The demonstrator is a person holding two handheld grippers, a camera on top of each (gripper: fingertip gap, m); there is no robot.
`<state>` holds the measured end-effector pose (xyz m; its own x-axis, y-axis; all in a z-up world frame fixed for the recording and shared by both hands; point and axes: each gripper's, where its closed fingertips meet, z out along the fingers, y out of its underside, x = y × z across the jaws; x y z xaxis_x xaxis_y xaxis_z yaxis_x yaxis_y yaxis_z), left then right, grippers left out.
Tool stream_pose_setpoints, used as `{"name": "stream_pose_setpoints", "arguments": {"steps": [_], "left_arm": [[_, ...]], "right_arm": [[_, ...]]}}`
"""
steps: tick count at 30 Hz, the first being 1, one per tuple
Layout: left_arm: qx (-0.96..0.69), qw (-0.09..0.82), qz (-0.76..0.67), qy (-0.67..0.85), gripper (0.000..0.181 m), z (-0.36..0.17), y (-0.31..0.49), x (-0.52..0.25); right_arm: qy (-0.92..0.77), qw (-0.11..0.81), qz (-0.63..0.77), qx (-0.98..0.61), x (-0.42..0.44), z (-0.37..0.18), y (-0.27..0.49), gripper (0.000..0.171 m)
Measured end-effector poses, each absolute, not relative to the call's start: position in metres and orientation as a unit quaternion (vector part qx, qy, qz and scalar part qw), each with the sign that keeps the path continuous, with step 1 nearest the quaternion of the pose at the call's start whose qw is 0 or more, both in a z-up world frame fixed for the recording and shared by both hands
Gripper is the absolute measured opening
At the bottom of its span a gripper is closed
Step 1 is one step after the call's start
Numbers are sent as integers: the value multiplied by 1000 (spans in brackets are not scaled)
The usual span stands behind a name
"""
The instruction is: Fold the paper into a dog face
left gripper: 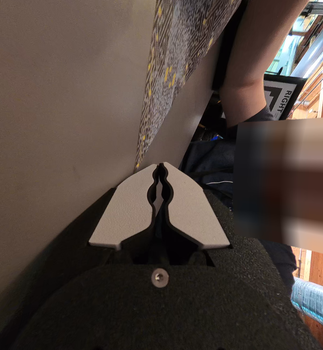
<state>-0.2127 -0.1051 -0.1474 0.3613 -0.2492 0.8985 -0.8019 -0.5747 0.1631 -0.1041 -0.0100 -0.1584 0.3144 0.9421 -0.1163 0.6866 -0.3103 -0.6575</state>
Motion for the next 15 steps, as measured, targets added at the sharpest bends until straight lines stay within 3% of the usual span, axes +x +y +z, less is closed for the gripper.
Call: {"name": "stream_pose_setpoints", "arguments": {"steps": [1,8,12,15], "left_arm": [[766,308,448,-342,0,-147,-107,-217],[791,267,424,-351,0,-150,-114,-224],[779,183,468,-376,0,-126,-111,-178],[798,89,405,-438,0,-134,-89,-155]], "right_arm": [[-529,255,251,-769,-104,-158,-10,4],[-530,254,249,-770,-104,-158,-10,4],[-528,254,252,-770,-104,-158,-10,4],[-527,255,253,-770,-104,-158,-10,4]]}}
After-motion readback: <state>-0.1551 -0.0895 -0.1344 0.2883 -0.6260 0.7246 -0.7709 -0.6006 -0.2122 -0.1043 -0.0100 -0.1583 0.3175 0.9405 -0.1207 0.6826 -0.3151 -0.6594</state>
